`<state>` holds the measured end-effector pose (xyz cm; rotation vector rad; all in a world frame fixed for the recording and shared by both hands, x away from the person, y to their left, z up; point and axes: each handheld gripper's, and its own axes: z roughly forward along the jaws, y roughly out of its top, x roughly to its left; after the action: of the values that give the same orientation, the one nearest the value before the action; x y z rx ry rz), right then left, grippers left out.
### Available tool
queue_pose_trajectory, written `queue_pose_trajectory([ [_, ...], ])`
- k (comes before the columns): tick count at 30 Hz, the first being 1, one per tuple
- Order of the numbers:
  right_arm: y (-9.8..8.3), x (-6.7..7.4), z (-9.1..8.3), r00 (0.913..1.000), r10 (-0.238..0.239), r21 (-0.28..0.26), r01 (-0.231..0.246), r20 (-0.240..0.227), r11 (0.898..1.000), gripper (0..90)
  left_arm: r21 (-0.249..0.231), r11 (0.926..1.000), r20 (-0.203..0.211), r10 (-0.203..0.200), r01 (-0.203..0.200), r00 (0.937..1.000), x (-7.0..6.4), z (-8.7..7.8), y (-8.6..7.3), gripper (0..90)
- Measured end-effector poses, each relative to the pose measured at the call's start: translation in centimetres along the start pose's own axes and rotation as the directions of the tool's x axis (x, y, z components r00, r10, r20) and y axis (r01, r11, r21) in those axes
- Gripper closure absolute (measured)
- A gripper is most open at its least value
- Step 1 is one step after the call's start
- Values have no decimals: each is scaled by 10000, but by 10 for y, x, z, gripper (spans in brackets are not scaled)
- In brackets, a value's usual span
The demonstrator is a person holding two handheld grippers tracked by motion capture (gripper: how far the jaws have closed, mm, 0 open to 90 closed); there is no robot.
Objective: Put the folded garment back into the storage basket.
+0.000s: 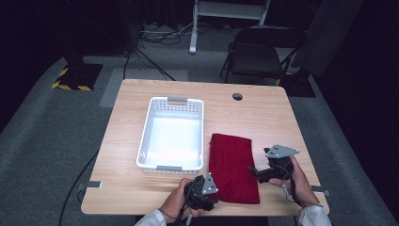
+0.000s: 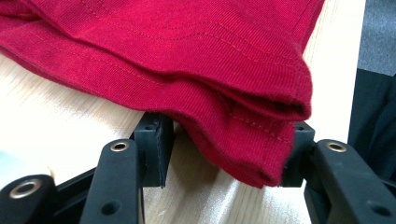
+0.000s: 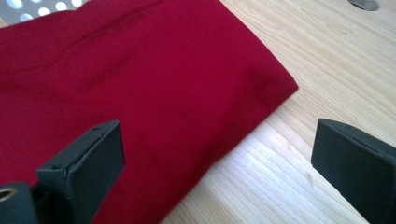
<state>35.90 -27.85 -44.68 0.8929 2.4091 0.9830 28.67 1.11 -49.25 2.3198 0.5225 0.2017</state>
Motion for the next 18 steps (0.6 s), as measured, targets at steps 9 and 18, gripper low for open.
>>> queue_pose_trajectory([
  [9, 0, 10, 8, 9987, -212, 272, 224, -463, 9994, 27, -16, 10000, 8, 19, -19, 10000, 0, 0, 0, 485],
  [18, -5, 15, 16, 9978, -289, 641, 327, -592, 9974, 18, -24, 10000, 24, 31, -31, 10000, 0, 0, 0, 484],
])
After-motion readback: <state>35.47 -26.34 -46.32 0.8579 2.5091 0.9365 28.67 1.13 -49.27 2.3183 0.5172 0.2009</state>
